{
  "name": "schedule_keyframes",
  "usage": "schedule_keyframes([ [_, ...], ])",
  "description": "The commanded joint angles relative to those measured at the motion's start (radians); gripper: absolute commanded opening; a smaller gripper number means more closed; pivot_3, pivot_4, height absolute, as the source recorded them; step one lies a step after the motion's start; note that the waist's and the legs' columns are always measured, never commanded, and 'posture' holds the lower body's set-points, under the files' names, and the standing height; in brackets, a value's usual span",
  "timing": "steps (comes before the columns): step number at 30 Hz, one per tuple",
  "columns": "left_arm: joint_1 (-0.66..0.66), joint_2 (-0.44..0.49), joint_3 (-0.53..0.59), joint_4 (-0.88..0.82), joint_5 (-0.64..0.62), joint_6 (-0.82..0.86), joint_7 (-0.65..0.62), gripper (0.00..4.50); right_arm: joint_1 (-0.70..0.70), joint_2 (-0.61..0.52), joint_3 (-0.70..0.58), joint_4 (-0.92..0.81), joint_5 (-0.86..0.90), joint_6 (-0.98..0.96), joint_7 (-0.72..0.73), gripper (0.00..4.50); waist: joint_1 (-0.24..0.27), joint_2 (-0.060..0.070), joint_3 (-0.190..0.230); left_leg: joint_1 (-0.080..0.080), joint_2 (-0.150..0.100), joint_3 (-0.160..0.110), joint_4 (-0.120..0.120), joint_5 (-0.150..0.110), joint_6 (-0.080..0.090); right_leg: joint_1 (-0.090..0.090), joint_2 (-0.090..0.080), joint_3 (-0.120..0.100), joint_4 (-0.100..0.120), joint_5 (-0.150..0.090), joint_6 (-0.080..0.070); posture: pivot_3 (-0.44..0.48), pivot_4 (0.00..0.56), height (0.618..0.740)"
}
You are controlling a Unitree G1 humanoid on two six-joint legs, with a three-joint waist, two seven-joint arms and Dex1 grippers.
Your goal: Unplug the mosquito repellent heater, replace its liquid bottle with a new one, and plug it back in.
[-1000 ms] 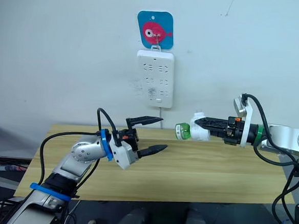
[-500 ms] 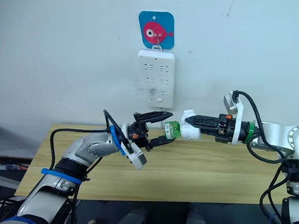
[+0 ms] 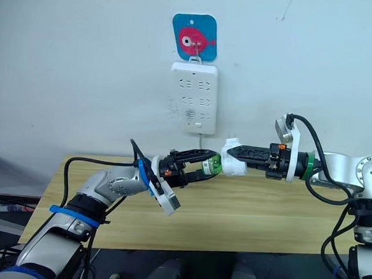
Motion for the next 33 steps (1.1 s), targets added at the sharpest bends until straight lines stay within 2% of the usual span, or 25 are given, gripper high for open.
schedule_keyframes([
  [1,0.041,0.019,-0.121,-0.152,-0.518,0.331,-0.348,2.26,0.001,-0.049,-0.020,-0.077,0.025,0.015,0.047,3.02,-0.009,0.000,0.000,0.000,0.000,0.000,0.000,0.000,0.000,0.000,0.000,0.000,0.000,0.000,0.000,0.071,0.177,0.740],
  [2,0.060,0.034,-0.132,-0.246,-0.696,0.539,-0.460,2.26,0.006,-0.058,-0.020,-0.081,0.025,0.014,0.056,3.02,-0.012,0.000,0.000,-0.001,-0.001,-0.002,0.000,0.000,0.000,0.000,-0.001,-0.001,-0.001,0.000,0.000,0.071,0.177,0.740],
  [4,0.073,0.065,-0.113,-0.392,-0.943,0.876,-0.555,2.26,0.012,-0.071,-0.015,-0.086,0.021,0.010,0.065,3.02,-0.021,0.000,0.000,-0.004,-0.001,-0.006,0.001,0.000,0.000,0.000,-0.001,-0.002,-0.001,0.000,0.000,0.071,0.177,0.740],
  [5,0.065,0.078,-0.082,-0.461,-1.102,1.073,-0.560,2.26,0.015,-0.078,-0.011,-0.091,0.021,0.006,0.064,3.02,-0.024,0.000,0.000,-0.004,-0.001,-0.007,0.001,0.000,0.000,0.000,-0.001,-0.003,-0.001,0.000,0.000,0.068,0.175,0.740],
  [7,0.017,0.127,0.011,-0.527,-1.564,1.523,-0.529,2.26,0.016,-0.078,-0.007,-0.100,0.023,0.000,0.075,3.02,-0.037,0.000,0.000,-0.004,0.000,-0.008,0.001,0.000,0.000,0.000,0.000,-0.003,0.000,0.000,0.000,0.072,0.173,0.740],
  [8,-0.007,0.145,0.057,-0.517,-1.765,1.692,-0.509,2.26,0.016,-0.079,-0.004,-0.106,0.025,-0.001,0.082,3.02,-0.044,0.000,0.000,-0.004,0.000,-0.010,0.001,0.000,0.000,0.000,0.000,-0.002,0.000,0.000,0.000,0.072,0.173,0.740],
  [10,-0.042,0.152,0.129,-0.428,-2.041,1.923,-0.446,2.26,0.016,-0.083,0.003,-0.116,0.025,-0.004,0.096,3.02,-0.052,0.000,0.000,-0.004,0.000,-0.011,0.002,0.000,0.000,0.000,0.000,-0.004,0.000,0.000,0.000,0.071,0.169,0.740],
  [11,-0.053,0.152,0.147,-0.377,-2.101,2.007,-0.423,2.26,0.015,-0.085,0.007,-0.119,0.025,-0.007,0.100,3.02,-0.056,0.000,0.000,-0.003,0.000,-0.011,0.002,0.000,0.000,0.000,0.001,-0.005,0.000,0.000,0.000,0.071,0.169,0.740],
  [14,-0.038,0.157,0.167,-0.300,-2.094,2.178,-0.432,2.26,0.016,-0.091,0.015,-0.124,0.025,-0.018,0.109,3.02,-0.072,0.000,0.000,-0.001,-0.002,-0.009,0.002,0.000,0.000,0.001,0.007,-0.005,0.000,-0.001,0.000,0.072,0.167,0.740],
  [20,-0.008,0.113,0.267,-0.271,-2.092,2.300,-0.394,2.26,0.027,-0.105,0.018,-0.134,0.025,-0.030,0.121,3.02,-0.073,0.000,0.000,0.000,-0.001,-0.006,0.002,0.001,-0.001,0.000,0.007,-0.003,0.001,-0.001,0.000,0.063,0.164,0.740],
  [22,0.000,0.105,0.288,-0.283,-2.084,2.325,-0.388,2.26,0.033,-0.111,0.016,-0.139,0.025,-0.029,0.127,3.02,-0.072,0.000,0.000,0.000,-0.001,-0.006,0.001,0.001,-0.001,0.000,0.007,-0.003,0.001,-0.001,0.000,0.063,0.164,0.740],
  [26,0.026,0.091,0.294,-0.332,-1.985,2.344,-0.426,2.26,0.036,-0.114,0.020,-0.142,0.025,-0.035,0.129,3.02,-0.070,0.000,0.000,0.000,-0.002,-0.005,0.001,0.001,-0.001,0.000,0.006,-0.002,0.001,-0.001,0.000,0.065,0.164,0.740],
  [32,0.033,0.031,0.329,-0.364,-1.869,2.300,-0.450,2.26,0.026,-0.105,0.033,-0.141,0.025,-0.040,0.128,3.02,-0.068,0.000,0.000,0.000,-0.002,-0.004,0.001,0.001,-0.001,0.000,0.005,-0.002,0.001,0.000,0.000,0.070,0.167,0.740],
  [33,0.033,0.024,0.338,-0.365,-1.864,2.308,-0.460,2.61,0.025,-0.104,0.034,-0.142,0.025,-0.040,0.129,3.02,-0.067,0.000,0.000,0.000,-0.002,-0.004,0.001,0.001,-0.001,0.000,0.005,-0.002,0.001,0.000,0.000,0.070,0.167,0.740],
])
